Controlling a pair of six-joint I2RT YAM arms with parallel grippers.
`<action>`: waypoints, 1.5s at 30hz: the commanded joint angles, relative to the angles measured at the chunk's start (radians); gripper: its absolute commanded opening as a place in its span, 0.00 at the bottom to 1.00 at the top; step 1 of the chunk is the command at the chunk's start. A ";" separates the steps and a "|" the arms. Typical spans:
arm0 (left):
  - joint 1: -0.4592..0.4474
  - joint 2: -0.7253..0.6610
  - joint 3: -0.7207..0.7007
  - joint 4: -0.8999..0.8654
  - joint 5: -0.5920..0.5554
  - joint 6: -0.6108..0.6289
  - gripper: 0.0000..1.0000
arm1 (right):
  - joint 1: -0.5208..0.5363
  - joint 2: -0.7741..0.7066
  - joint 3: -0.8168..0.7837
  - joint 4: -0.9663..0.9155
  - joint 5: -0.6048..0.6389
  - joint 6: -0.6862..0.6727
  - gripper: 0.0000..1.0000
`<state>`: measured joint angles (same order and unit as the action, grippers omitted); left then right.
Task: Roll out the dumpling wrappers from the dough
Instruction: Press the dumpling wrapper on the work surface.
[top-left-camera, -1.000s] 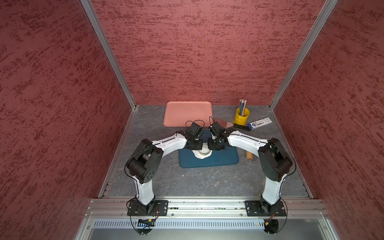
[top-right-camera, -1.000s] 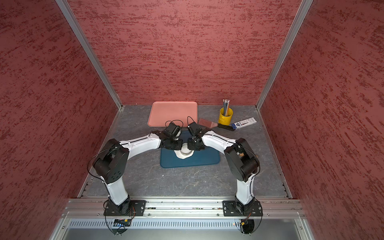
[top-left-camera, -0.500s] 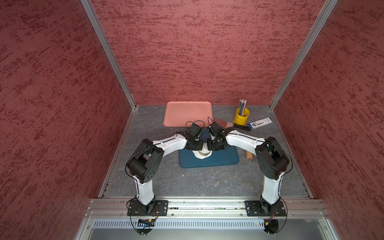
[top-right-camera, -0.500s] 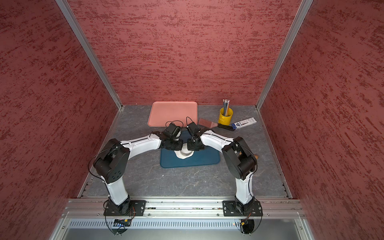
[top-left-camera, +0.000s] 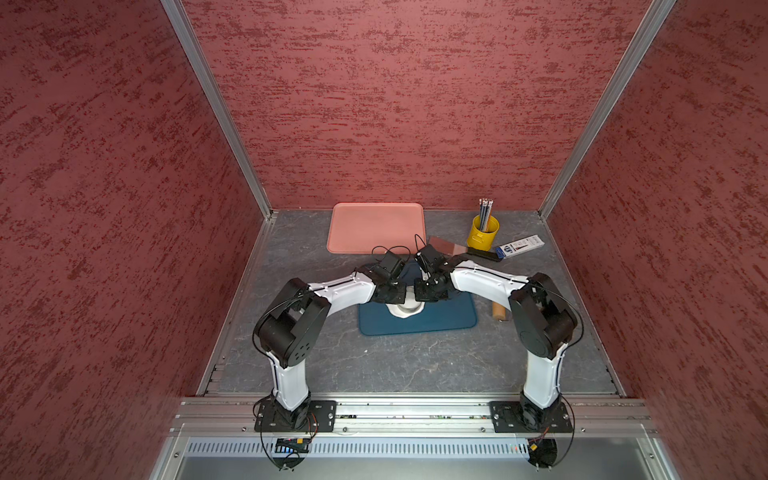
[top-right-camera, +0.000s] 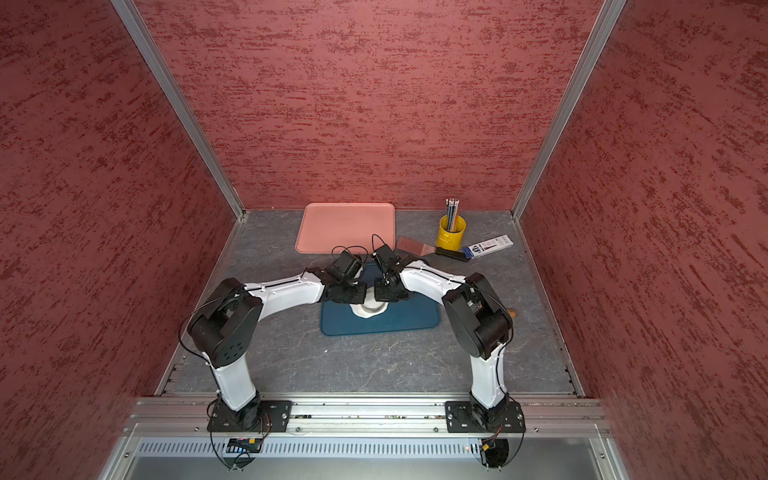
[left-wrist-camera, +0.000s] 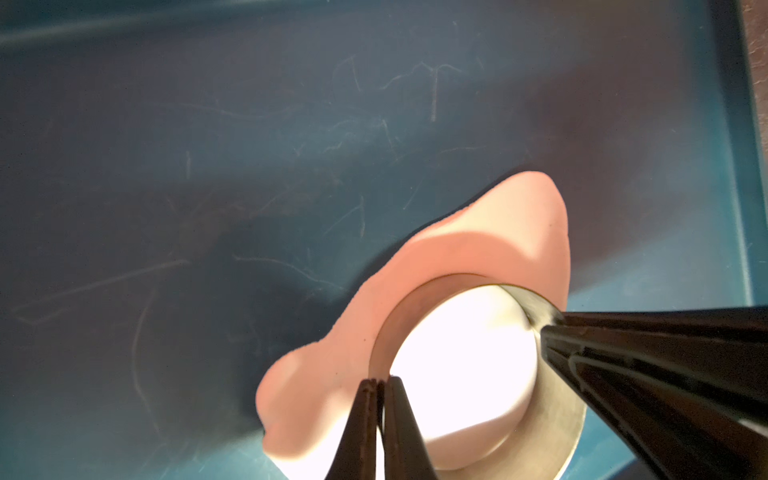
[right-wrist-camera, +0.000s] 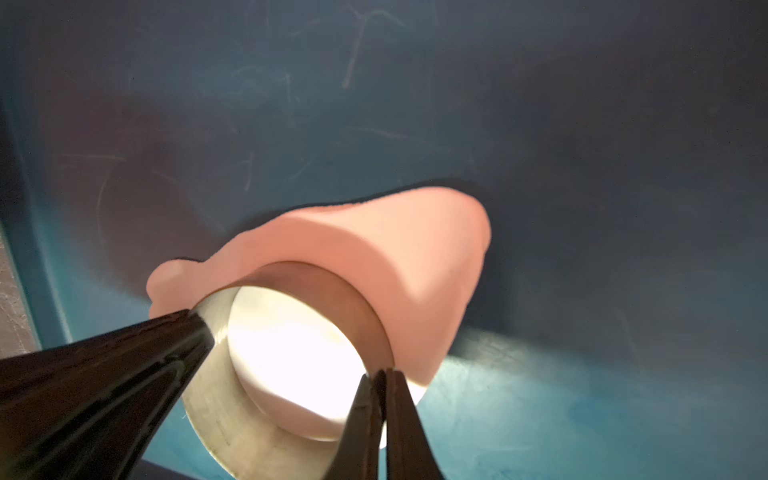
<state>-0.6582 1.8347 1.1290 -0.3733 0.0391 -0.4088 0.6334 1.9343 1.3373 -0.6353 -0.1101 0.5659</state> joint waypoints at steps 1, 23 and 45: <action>-0.037 0.067 -0.053 -0.028 0.054 -0.039 0.06 | 0.017 0.042 0.020 -0.014 -0.051 0.023 0.00; -0.026 0.089 -0.063 0.046 0.063 -0.072 0.02 | 0.078 0.014 -0.027 -0.016 -0.060 0.151 0.00; -0.044 0.058 -0.082 0.077 0.079 -0.106 0.02 | 0.018 0.047 0.013 0.012 -0.057 0.116 0.00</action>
<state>-0.6613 1.8324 1.0836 -0.2863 0.0422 -0.4564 0.6598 1.9488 1.3521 -0.6621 -0.0483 0.6628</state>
